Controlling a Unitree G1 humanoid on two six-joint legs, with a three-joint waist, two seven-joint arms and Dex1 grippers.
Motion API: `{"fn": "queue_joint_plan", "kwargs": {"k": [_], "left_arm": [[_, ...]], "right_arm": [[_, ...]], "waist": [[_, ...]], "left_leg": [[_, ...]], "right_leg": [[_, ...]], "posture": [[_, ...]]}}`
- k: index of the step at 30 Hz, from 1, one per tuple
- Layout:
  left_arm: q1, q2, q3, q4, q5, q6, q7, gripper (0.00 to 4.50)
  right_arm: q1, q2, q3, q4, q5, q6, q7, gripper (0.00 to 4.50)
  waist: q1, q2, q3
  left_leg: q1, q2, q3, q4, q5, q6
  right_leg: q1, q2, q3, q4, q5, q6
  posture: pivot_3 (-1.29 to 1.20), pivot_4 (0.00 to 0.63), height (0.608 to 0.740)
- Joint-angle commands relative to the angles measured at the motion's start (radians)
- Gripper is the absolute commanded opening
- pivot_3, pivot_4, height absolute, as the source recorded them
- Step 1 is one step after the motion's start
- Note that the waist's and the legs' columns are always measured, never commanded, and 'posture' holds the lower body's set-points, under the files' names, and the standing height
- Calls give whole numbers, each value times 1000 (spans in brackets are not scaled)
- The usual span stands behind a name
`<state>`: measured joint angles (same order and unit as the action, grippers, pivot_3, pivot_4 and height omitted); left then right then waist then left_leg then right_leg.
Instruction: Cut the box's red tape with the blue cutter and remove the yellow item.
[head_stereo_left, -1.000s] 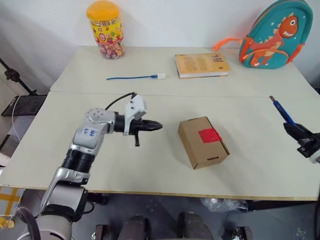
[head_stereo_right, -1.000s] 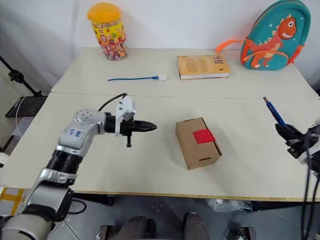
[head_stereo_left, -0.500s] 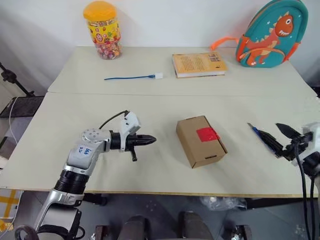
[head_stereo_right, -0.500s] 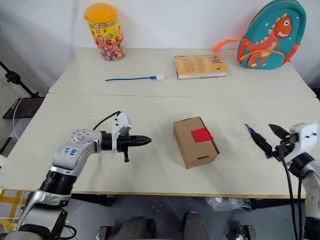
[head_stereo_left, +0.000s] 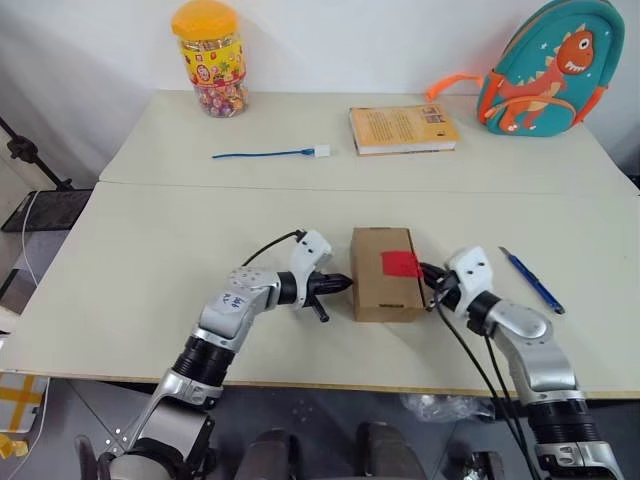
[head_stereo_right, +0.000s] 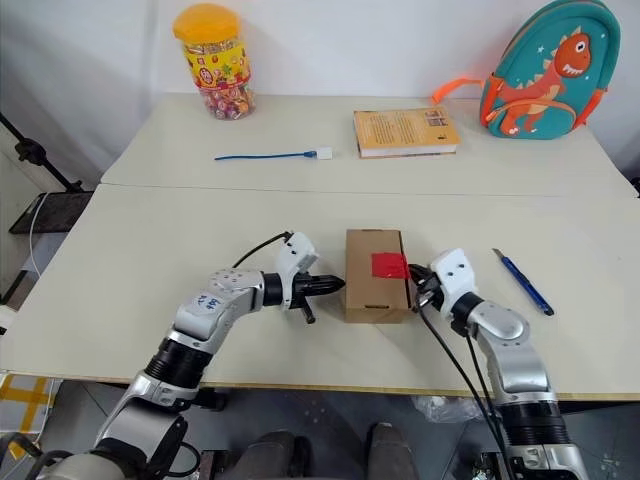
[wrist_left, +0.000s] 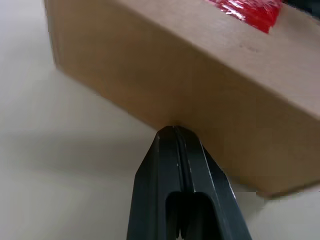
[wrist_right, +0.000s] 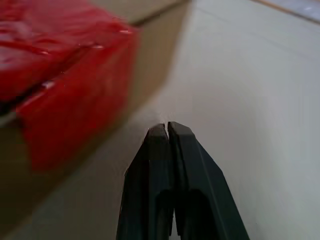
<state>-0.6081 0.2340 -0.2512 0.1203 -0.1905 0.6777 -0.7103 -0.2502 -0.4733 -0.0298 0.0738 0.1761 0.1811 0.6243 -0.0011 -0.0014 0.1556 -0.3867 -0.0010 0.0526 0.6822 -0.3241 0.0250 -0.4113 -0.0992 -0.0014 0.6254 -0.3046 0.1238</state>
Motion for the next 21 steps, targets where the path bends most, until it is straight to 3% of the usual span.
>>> {"fn": "queue_joint_plan", "kwargs": {"k": [1, 9, 16, 18, 21], "left_arm": [[-12, -11, -26, -17, 2, 1, -9, 0], [84, 128, -45, -193, -40, 77, -114, 0], [137, 177, -38, -290, -48, 136, -114, 0], [136, 202, -41, -293, -37, 132, -123, 0], [110, 276, -12, -302, -50, 147, -168, 0]], "right_arm": [[1, -8, 38, -80, 26, 56, 55, 29], [69, -7, 112, -293, 35, 215, 71, 29], [104, -13, 124, -335, 27, 266, 66, 29], [115, -36, 110, -352, 28, 292, 68, 29], [146, -60, -9, -430, 135, 426, 62, 193]], "waist": [[0, 0, 0], [-6, 0, 0], [-3, 0, 0], [-3, 0, 0], [-1, 0, 0]], "left_leg": [[0, 0, 0, 0, 0, 0], [0, 4, -1, 0, 0, -1], [0, 3, -1, 0, -1, -1], [0, 3, -1, 0, -1, -1], [0, 3, -2, 0, -1, -1]], "right_leg": [[0, 0, -1, 0, 0, 0], [0, -2, 3, 0, 0, 0], [0, -5, 3, -2, 0, 0], [0, -5, 3, -2, 0, 0], [0, -5, 3, -2, 0, -1]], "posture": [[0, 150, 740], [0, 150, 740], [0, 150, 740], [0, 150, 740], [0, 150, 740]]}}
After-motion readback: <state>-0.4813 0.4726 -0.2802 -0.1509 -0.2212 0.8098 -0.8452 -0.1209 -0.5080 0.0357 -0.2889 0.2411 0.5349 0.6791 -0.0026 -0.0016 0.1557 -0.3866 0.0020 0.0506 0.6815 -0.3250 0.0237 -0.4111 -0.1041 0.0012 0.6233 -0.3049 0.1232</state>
